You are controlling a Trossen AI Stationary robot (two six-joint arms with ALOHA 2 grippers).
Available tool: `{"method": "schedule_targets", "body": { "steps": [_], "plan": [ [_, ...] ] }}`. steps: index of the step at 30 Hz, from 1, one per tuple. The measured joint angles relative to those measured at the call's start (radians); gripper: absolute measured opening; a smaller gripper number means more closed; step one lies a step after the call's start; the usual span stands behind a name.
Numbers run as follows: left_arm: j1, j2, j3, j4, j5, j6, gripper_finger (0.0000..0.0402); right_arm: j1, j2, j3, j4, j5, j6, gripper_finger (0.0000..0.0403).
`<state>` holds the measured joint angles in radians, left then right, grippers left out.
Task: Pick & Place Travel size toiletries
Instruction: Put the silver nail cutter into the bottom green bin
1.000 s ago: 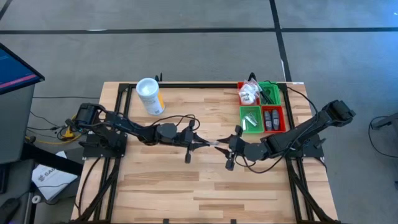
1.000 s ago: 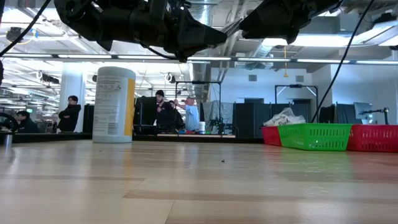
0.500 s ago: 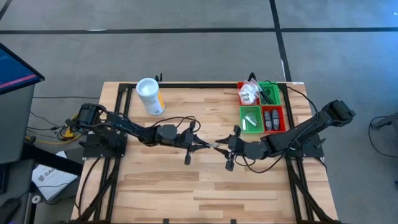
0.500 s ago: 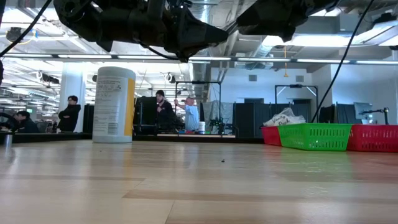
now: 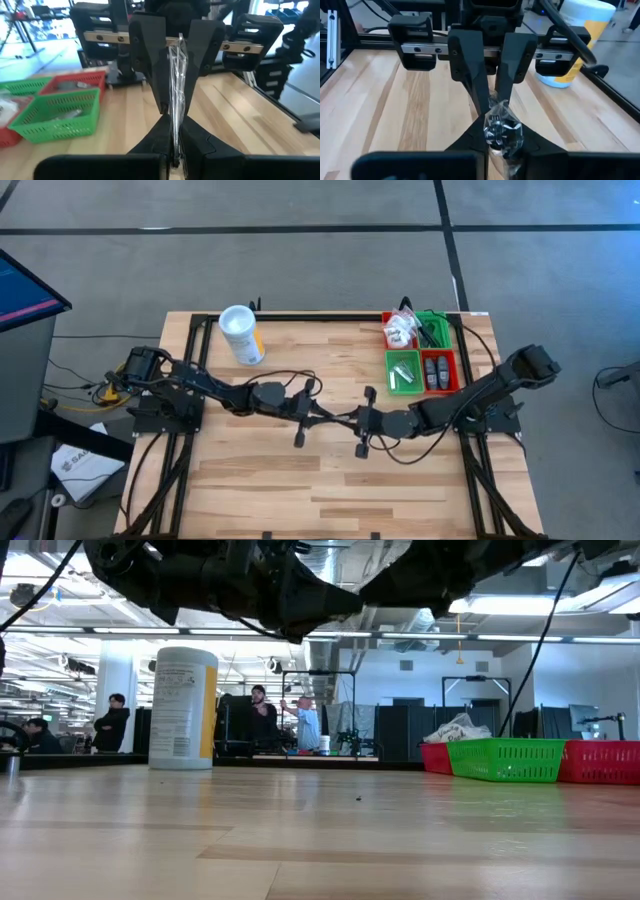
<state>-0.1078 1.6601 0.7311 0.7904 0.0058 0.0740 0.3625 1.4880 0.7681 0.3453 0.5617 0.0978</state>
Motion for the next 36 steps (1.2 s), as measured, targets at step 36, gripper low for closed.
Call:
{"method": "schedule_targets", "body": {
  "steps": [36],
  "plan": [
    [0.019, -0.280, -0.198, -0.152, -0.070, -0.122, 0.0166, 0.006, -0.209, 0.007, -0.508, 0.240, 0.248, 0.0014]
  ]
}}
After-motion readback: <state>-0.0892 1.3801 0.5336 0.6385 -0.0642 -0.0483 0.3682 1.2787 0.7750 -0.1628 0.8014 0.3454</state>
